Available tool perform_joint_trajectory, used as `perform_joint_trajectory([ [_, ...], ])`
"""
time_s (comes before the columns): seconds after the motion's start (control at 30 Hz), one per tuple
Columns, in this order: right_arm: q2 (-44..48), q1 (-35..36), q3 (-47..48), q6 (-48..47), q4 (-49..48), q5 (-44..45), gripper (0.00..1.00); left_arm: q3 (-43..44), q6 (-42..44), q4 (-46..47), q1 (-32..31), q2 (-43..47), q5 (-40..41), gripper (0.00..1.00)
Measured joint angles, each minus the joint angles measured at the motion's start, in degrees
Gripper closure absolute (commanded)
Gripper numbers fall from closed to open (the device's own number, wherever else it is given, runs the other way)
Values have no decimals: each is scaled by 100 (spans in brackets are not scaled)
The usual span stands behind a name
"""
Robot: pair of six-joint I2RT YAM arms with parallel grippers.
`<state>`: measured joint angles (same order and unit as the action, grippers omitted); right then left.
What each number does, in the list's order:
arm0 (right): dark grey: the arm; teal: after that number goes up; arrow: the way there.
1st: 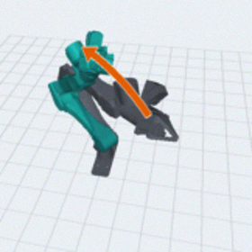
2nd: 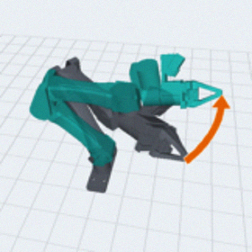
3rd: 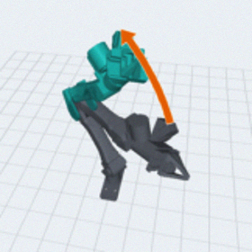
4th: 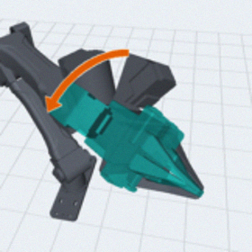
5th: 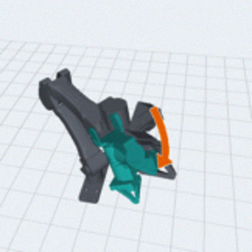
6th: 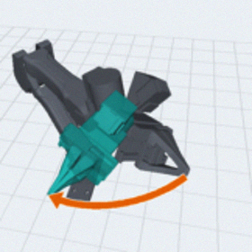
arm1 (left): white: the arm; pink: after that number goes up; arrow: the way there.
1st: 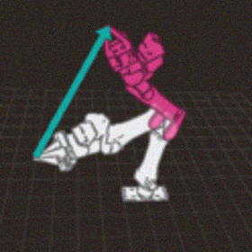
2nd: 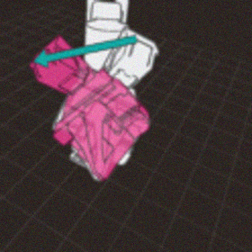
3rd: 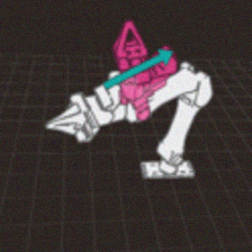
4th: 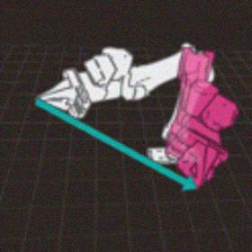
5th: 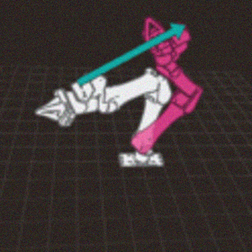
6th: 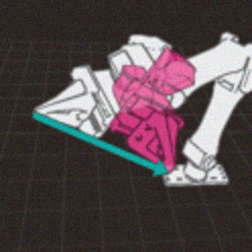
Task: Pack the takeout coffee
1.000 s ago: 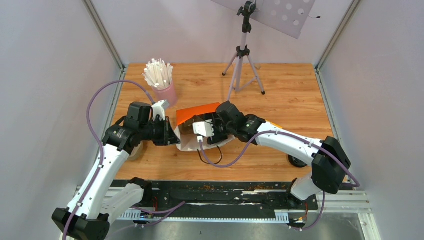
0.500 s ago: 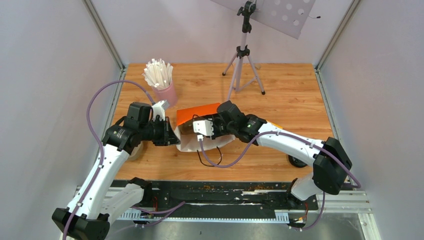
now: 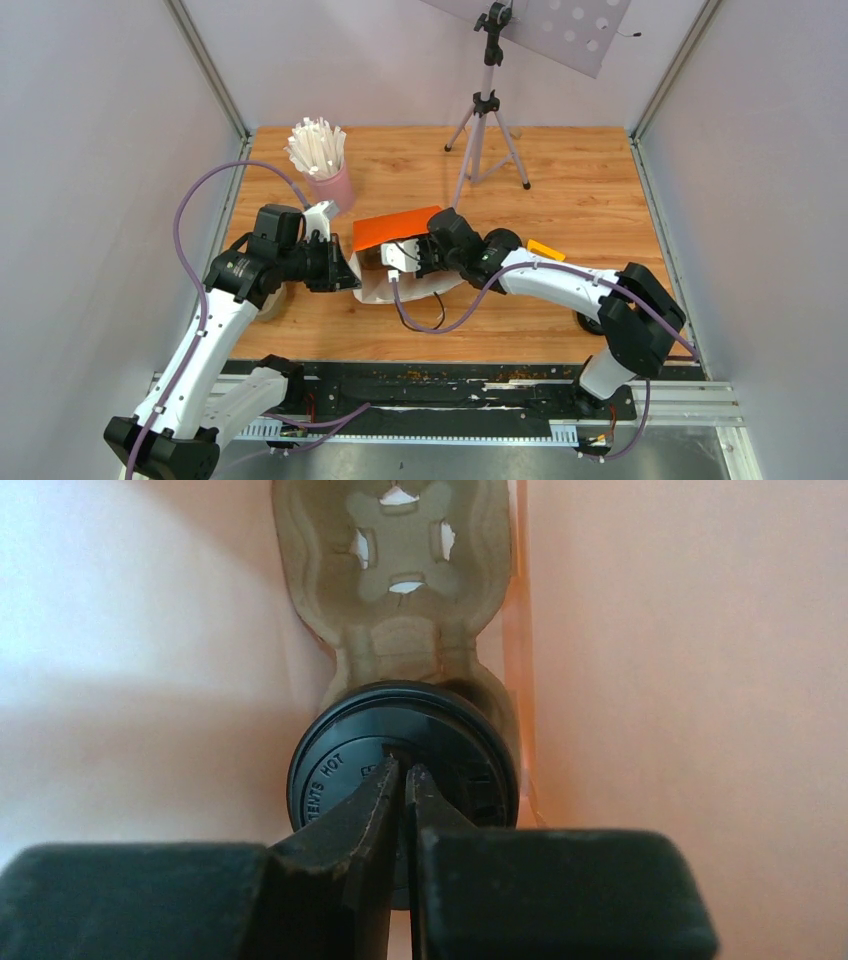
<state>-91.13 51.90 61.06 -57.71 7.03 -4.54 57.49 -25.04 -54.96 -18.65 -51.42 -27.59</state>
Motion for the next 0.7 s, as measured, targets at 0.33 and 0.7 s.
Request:
perform_joint_trajectory([
  [0.33,-179,-26,-203,7,-595,299,95,-9,-37,85,0,0,-46,98],
  [0.7,-328,-166,-219,63,-931,568,94,-11,-39,127,0,-2,-46,98],
])
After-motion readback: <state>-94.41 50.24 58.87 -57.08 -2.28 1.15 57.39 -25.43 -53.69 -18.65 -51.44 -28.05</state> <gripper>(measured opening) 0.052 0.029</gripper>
